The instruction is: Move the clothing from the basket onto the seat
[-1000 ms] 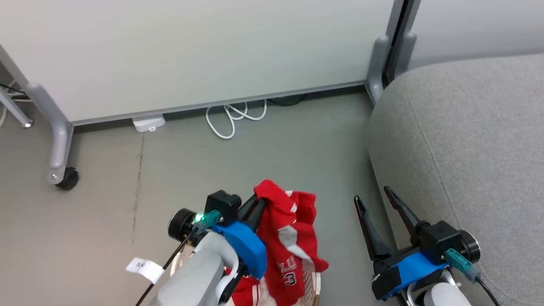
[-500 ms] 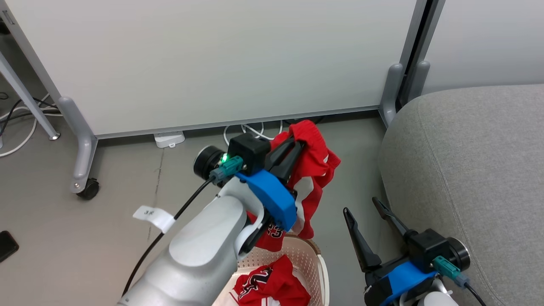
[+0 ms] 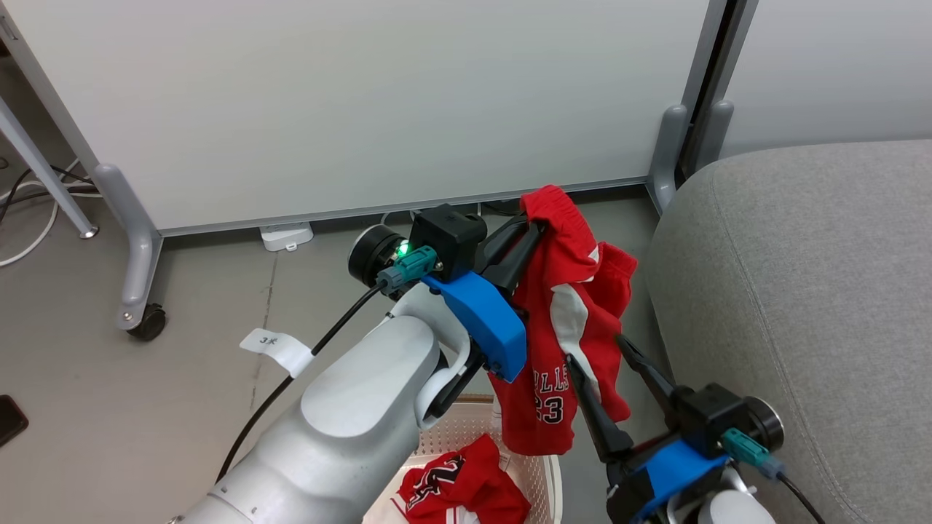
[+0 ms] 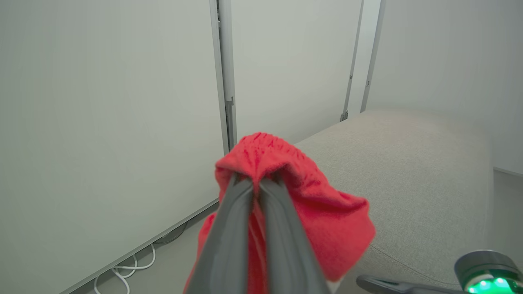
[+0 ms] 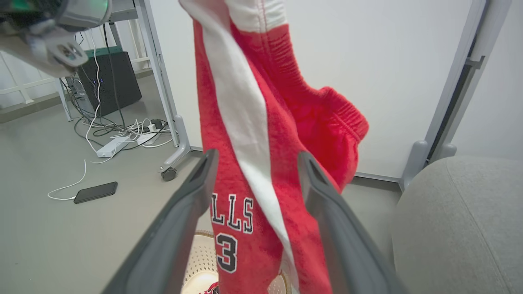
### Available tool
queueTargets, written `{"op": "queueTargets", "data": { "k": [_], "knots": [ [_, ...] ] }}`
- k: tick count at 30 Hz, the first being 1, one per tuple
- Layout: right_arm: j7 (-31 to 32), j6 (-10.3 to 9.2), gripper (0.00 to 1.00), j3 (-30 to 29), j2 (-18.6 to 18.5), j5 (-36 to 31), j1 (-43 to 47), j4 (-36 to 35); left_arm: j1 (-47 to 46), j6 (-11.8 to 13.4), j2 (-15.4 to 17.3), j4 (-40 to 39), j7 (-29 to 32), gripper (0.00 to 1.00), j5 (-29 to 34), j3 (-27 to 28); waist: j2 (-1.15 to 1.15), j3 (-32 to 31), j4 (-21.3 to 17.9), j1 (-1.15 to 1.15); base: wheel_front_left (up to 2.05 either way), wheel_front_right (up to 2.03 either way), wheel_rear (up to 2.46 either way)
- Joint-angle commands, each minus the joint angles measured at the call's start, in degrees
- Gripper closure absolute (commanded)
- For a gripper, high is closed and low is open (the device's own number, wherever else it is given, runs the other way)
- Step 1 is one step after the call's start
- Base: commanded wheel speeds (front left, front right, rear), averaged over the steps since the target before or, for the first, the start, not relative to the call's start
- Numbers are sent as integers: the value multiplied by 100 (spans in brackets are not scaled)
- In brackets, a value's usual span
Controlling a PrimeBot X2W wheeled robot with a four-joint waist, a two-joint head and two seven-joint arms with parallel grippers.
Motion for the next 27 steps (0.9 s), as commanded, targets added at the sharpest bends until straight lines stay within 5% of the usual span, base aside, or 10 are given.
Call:
{"op": "queueTargets", "data": {
  "k": [1, 24, 25, 27],
  "knots": [
    [18, 3, 0, 47, -16, -9, -199, 49, -128, 32, 5, -16, -39, 100, -52, -44, 0, 13, 3, 0, 0, 0, 0],
    [419, 3, 0, 968, -14, 542, -2023, 2344, -390, 131, 4, 35, -196, 100, -497, -673, 0, -2, 132, 0, 0, 0, 0],
    [412, 3, 11, 1001, -14, 638, -2064, 2427, -403, 136, 4, 34, -206, 100, -514, -691, 0, -5, 136, 0, 0, 0, 0],
    [322, 3, 100, 1016, -14, 826, -2127, 2555, -417, 154, 4, 36, -221, 100, -553, -730, 0, -20, 146, 0, 0, 0, 0]
  ]
}}
